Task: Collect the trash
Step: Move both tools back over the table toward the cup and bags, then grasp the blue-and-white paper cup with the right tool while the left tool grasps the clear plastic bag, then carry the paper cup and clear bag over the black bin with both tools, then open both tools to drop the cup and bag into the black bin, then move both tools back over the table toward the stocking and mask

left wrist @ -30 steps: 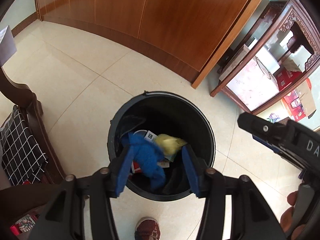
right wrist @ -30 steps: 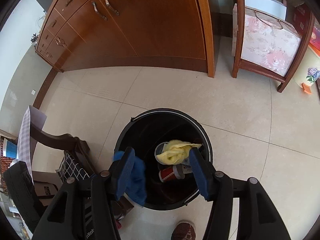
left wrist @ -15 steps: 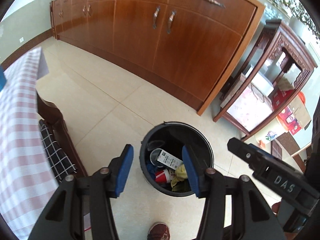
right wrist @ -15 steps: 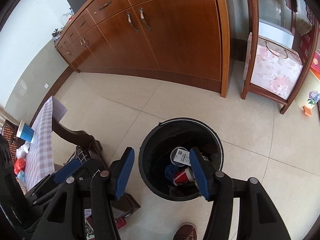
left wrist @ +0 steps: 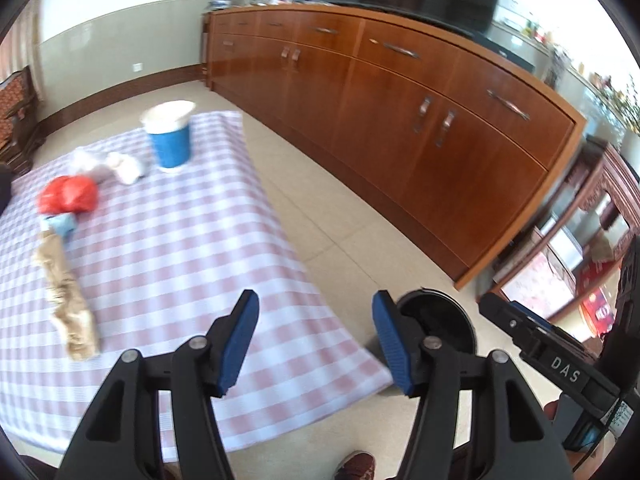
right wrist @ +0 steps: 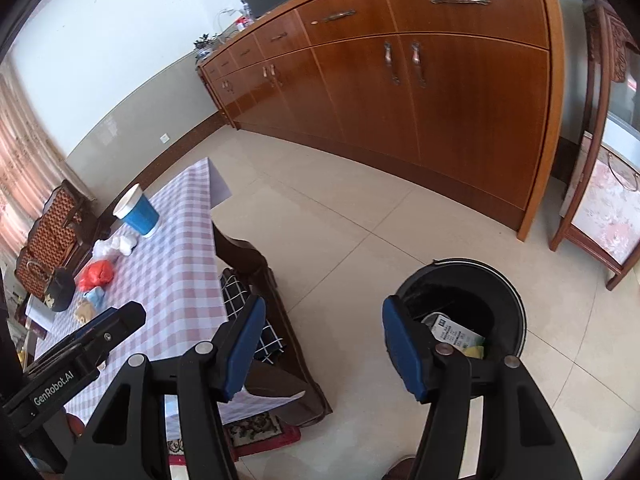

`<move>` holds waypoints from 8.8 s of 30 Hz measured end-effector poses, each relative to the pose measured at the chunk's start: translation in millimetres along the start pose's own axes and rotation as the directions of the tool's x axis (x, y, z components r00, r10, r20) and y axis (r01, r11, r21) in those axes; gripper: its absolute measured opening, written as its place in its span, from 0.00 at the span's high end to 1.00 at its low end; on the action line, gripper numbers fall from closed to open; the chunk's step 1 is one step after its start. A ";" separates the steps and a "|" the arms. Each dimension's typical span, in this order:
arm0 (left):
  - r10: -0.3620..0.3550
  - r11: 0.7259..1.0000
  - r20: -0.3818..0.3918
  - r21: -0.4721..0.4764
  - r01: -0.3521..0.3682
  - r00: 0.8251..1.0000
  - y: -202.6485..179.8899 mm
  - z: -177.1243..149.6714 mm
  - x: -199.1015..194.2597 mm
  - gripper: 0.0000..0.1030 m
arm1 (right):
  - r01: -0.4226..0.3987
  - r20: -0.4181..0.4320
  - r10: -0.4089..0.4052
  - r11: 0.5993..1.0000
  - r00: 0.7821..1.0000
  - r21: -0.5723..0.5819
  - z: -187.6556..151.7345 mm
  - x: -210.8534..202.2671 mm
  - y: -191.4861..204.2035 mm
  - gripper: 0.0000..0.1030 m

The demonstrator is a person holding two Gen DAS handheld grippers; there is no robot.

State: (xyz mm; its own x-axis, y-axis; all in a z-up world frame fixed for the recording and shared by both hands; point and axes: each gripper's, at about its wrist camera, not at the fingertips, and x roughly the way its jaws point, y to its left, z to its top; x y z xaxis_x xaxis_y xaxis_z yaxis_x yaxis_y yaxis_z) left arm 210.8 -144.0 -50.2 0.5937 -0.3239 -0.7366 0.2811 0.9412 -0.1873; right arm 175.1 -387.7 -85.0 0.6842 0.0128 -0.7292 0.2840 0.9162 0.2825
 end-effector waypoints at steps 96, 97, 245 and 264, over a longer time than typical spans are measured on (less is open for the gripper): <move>0.234 0.928 0.096 -0.319 -0.193 0.967 291.8 128.3 60.1 0.54 | -0.230 -0.039 0.235 0.880 0.971 -0.415 91.8 244.2 341.7 0.41; 0.237 0.930 0.105 -0.313 -0.194 0.966 288.9 127.3 53.7 0.54 | -0.233 -0.039 0.238 0.879 0.970 -0.415 91.0 239.0 340.4 0.41; 0.325 0.916 0.041 -0.263 -0.303 0.945 186.6 -28.6 -71.9 0.27 | -0.246 -0.093 0.229 0.930 0.969 -0.274 -26.2 19.7 200.6 0.25; 0.378 0.884 0.034 -0.311 -0.350 0.925 237.0 -31.8 -73.2 0.27 | -0.344 -0.196 0.289 0.864 0.937 -0.369 -50.5 63.2 288.8 0.25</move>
State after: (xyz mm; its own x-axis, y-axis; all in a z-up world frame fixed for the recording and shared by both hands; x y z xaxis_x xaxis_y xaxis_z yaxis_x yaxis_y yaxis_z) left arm 210.0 105.9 -61.4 0.6815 0.0530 -0.7299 -0.1938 0.9748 -0.1102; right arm 266.4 -102.1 -80.9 0.5913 0.3556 -0.7238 -0.2377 0.9345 0.2649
